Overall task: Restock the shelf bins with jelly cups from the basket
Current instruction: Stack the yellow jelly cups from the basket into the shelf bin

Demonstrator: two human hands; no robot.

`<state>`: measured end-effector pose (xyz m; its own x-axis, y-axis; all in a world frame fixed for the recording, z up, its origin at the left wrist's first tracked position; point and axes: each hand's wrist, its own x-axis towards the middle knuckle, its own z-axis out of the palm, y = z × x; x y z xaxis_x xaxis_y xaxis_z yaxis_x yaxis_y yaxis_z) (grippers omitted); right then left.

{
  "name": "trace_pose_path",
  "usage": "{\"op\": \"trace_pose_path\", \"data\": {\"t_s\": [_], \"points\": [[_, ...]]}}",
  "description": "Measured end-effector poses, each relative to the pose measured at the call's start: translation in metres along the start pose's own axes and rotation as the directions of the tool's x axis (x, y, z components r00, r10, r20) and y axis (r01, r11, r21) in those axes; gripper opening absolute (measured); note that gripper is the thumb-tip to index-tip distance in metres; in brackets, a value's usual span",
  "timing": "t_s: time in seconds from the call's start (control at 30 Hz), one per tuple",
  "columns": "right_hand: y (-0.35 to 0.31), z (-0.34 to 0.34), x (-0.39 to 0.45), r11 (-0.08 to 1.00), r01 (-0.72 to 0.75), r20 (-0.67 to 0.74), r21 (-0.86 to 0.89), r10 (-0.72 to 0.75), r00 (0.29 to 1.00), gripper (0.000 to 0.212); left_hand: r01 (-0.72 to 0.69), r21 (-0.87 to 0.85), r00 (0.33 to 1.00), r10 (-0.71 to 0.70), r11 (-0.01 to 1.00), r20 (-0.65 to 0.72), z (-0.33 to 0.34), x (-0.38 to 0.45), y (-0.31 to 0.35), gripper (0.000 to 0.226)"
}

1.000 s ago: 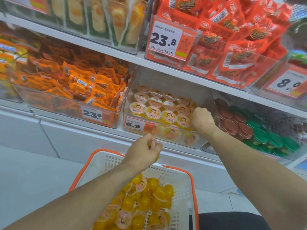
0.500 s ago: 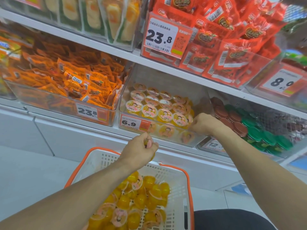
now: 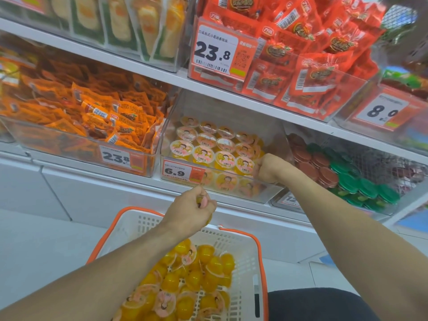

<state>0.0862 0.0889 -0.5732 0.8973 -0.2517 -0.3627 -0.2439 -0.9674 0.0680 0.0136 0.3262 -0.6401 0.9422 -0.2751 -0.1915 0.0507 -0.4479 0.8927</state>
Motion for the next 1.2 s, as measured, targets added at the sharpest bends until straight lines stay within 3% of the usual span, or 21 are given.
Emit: {"op": "trace_pose_path", "data": {"t_s": [0.1, 0.23, 0.33, 0.53, 0.67, 0.8, 0.87, 0.97, 1.0, 1.1, 1.2], "points": [[0.003, 0.001, 0.004, 0.998, 0.052, -0.053, 0.031, -0.050, 0.997, 0.017, -0.006, 0.004, 1.000, 0.006, 1.000, 0.000, -0.001, 0.000, 0.002, 0.026], [0.004, 0.001, 0.007, 0.992, 0.104, -0.088, 0.070, -0.098, 0.991, 0.031, -0.011, 0.013, 1.000, 0.011, 1.000, 0.006, -0.002, 0.001, 0.001, 0.025], [0.004, 0.003, 0.008, 0.986, 0.153, -0.145, 0.063, -0.142, 0.979, 0.027, 0.008, -0.008, 1.000, -0.008, 1.000, 0.016, -0.001, 0.002, 0.000, 0.024], [0.016, 0.011, 0.003, 0.948, 0.256, -0.221, 0.190, -0.213, 0.952, 0.004, 0.075, -0.251, 0.988, -0.039, 0.965, 0.149, -0.006, 0.001, 0.017, 0.025], [0.033, 0.018, -0.001, 0.835, 0.245, -0.176, 0.493, -0.180, 0.968, 0.040, -0.058, -0.300, 0.994, 0.082, 0.952, 0.069, 0.003, 0.001, 0.035, 0.045], [0.042, 0.025, -0.016, 0.650, 0.217, -0.148, 0.728, -0.160, 0.976, 0.067, -0.254, -0.076, 0.966, 0.249, 0.964, -0.073, 0.019, 0.016, 0.054, 0.061], [0.044, 0.023, -0.018, 0.571, 0.165, -0.080, 0.804, -0.171, 0.982, 0.086, -0.354, 0.057, 0.933, 0.357, 0.933, -0.040, 0.029, 0.031, 0.063, 0.067], [0.048, 0.014, -0.017, 0.472, 0.056, 0.062, 0.880, -0.230, 0.971, 0.110, -0.405, 0.193, 0.913, 0.408, 0.894, 0.022, 0.046, 0.053, 0.079, 0.073], [0.049, 0.013, -0.016, 0.438, 0.051, 0.074, 0.898, -0.265, 0.961, 0.103, -0.404, 0.217, 0.912, 0.409, 0.889, 0.022, 0.052, 0.060, 0.084, 0.074], [0.049, 0.013, -0.017, 0.401, 0.139, 0.000, 0.905, -0.327, 0.945, 0.046, -0.378, 0.241, 0.921, 0.390, 0.894, -0.002, 0.063, 0.079, 0.096, 0.076], [0.047, 0.016, -0.015, 0.389, 0.149, -0.043, 0.909, -0.268, 0.962, 0.025, -0.359, 0.273, 0.932, 0.358, 0.893, 0.054, 0.065, 0.091, 0.100, 0.087]]}}
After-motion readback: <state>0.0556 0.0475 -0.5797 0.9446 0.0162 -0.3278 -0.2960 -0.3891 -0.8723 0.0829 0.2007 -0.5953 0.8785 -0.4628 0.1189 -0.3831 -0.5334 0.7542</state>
